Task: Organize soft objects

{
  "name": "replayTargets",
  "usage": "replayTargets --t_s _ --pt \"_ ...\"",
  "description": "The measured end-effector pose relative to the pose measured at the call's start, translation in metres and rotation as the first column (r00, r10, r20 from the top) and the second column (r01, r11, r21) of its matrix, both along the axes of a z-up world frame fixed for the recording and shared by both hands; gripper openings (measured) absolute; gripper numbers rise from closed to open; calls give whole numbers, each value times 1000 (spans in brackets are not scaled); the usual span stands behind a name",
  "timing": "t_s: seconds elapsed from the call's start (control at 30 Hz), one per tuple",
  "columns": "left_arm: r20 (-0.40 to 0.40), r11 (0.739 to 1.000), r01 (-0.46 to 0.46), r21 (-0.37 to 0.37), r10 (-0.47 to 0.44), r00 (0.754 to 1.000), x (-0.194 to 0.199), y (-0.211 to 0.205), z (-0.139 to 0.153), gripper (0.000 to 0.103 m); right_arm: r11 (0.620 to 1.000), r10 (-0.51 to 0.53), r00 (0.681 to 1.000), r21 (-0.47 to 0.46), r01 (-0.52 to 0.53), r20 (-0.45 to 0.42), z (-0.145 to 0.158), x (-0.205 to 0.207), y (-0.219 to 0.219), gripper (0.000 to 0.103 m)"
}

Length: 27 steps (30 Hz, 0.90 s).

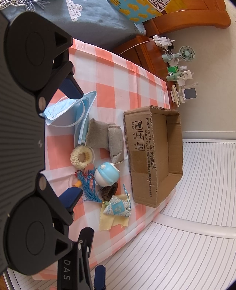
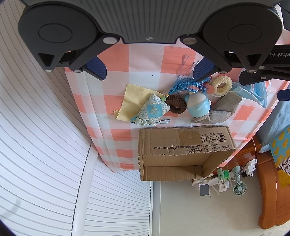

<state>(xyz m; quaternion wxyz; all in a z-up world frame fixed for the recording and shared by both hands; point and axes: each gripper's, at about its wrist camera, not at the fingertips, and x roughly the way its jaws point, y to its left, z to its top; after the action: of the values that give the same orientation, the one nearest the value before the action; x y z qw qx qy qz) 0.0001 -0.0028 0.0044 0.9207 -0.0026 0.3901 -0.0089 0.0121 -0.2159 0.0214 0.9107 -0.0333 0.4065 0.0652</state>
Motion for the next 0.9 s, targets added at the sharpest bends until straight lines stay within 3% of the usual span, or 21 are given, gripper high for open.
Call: replayTargets --t_s 0.47,0.63,0.9 --pt "22 999 38 26 -38 999 5 9 -4 103 999 33 999 -28 -32 30 -5 6 2 103" --pt "8 999 0 50 0 1000 12 21 -10 103 999 39 999 -35 -38 31 -9 8 0 103" --pt "-8 994 -106 20 106 994 43 51 -19 103 998 49 998 -48 -48 25 -17 11 -1 103"
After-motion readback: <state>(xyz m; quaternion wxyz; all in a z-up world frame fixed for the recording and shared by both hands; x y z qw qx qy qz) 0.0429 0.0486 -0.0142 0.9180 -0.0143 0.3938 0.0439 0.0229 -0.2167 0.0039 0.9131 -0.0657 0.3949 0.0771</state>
